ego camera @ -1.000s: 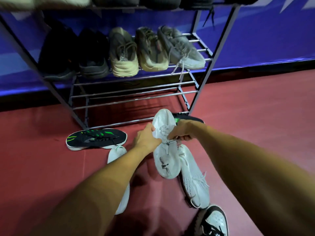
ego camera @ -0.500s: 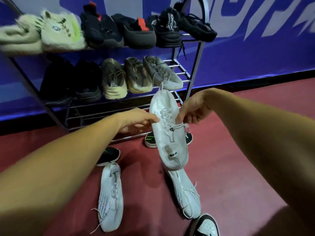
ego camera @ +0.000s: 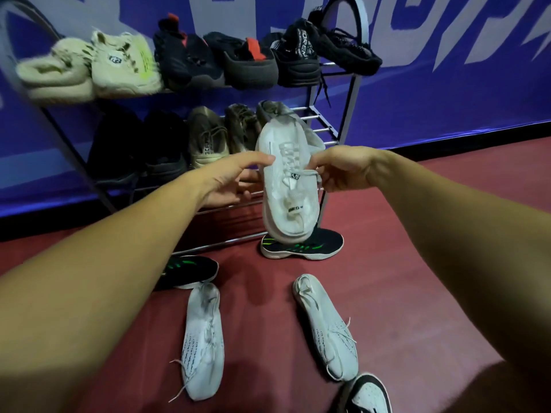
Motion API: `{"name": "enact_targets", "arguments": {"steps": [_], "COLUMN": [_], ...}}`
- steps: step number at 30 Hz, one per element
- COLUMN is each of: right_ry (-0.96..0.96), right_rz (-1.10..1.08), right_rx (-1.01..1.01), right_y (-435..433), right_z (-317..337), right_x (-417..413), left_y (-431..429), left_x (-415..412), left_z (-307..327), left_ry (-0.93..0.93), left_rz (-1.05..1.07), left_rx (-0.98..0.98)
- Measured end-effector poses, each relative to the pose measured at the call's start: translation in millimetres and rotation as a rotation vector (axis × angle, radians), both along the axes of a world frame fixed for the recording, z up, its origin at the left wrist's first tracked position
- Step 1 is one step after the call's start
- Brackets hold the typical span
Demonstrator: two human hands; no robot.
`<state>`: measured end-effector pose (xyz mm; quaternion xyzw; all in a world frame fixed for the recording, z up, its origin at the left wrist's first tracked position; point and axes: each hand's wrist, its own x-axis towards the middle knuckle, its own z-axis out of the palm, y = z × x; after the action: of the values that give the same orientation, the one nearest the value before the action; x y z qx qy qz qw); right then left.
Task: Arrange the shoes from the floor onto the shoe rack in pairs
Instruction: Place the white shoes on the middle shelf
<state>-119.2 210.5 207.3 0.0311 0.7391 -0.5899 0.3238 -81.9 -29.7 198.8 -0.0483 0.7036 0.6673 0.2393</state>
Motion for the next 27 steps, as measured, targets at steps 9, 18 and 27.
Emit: {"name": "enact_targets", "arguments": {"steps": [9, 18, 27], "right_ry": [0.277, 0.427, 0.366], "right_rz": [-0.327, -0.558, -0.638], "right_rx": [0.012, -0.142, 0.111], "right_y": [6, 24, 33], "right_z": [10, -3, -12], "right_x": [-22, -47, -62], "left_y": [35, 94, 128], "left_x": [-22, -48, -83], "left_z": [10, 15, 8], "left_ry": [0.169, 0.186, 0.164], "left_rz": [0.172, 0.292, 0.36], "left_rx": [0.11, 0.148, 0.279]}}
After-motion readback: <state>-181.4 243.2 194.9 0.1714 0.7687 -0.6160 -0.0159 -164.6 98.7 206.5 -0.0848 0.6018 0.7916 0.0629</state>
